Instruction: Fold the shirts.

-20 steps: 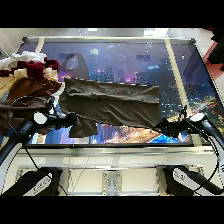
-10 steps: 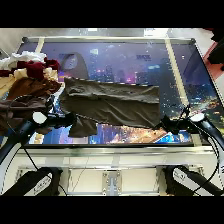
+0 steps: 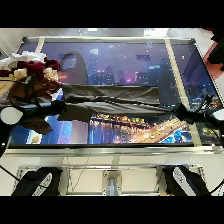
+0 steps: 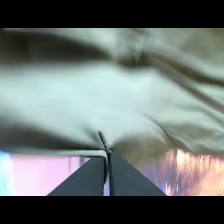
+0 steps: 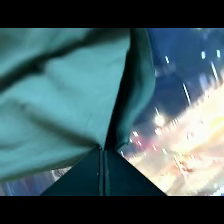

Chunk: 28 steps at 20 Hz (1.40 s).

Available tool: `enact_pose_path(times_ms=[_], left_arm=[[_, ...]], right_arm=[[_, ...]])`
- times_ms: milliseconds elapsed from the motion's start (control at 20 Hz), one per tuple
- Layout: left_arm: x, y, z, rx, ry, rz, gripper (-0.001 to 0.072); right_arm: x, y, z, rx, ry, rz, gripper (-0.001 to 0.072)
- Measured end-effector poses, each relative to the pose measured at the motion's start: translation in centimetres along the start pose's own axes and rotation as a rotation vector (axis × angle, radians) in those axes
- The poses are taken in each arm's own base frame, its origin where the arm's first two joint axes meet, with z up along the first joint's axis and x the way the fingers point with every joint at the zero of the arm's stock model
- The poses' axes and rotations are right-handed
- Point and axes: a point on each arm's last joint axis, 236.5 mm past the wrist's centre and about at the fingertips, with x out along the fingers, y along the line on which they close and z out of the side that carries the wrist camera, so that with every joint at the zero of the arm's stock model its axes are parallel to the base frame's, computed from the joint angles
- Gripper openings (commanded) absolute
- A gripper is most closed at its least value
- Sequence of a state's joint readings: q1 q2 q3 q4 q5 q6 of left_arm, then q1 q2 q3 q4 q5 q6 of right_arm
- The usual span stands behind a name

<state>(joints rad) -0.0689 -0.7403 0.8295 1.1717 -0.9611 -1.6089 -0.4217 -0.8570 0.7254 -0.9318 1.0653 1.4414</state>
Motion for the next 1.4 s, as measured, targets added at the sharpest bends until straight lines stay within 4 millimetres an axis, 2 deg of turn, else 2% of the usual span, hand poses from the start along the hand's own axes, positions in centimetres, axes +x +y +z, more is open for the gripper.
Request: enact_pose_path(times_ms=[150,300,450,700,950,1100,1300,1350,1400], left_arm=[[-0.8,-0.8,3.0,0.066,-0.043,0.005,0.0010],[1.5,-0.5,3.8,0.116,0.018,0.023,0.0010],[5.2,1.2,2.8,0.155,0.123,0.071,0.0010],[10.7,5.0,-0.1,0.189,0.288,0.160,0.0011],[14.2,7.9,-2.0,0.199,0.366,0.219,0.0011],[15.4,8.7,-2.7,0.190,0.387,0.234,0.0011],[16.3,9.0,-2.6,0.182,0.376,0.234,0.0024],[16.5,8.8,-2.4,0.174,0.364,0.227,0.0072],[16.7,8.5,-2.0,0.164,0.348,0.217,0.0325]], right_arm=[[-1.7,2.5,3.2,-0.052,-0.083,0.042,0.0028],[-0.6,4.1,5.6,-0.082,-0.106,0.064,0.0027],[2.6,4.7,7.6,-0.087,-0.101,0.067,0.0028],[9.7,4.3,10.3,-0.073,-0.060,0.046,0.0027],[15.2,1.4,9.7,-0.043,0.024,-0.013,0.0027],[17.0,-0.4,8.7,-0.038,0.075,-0.053,0.0028],[18.6,-1.8,6.9,-0.048,0.145,-0.088,0.0031],[18.8,-1.9,6.5,-0.057,0.158,-0.094,0.0032],[18.9,-2.0,6.3,-0.061,0.166,-0.097,0.0034]])
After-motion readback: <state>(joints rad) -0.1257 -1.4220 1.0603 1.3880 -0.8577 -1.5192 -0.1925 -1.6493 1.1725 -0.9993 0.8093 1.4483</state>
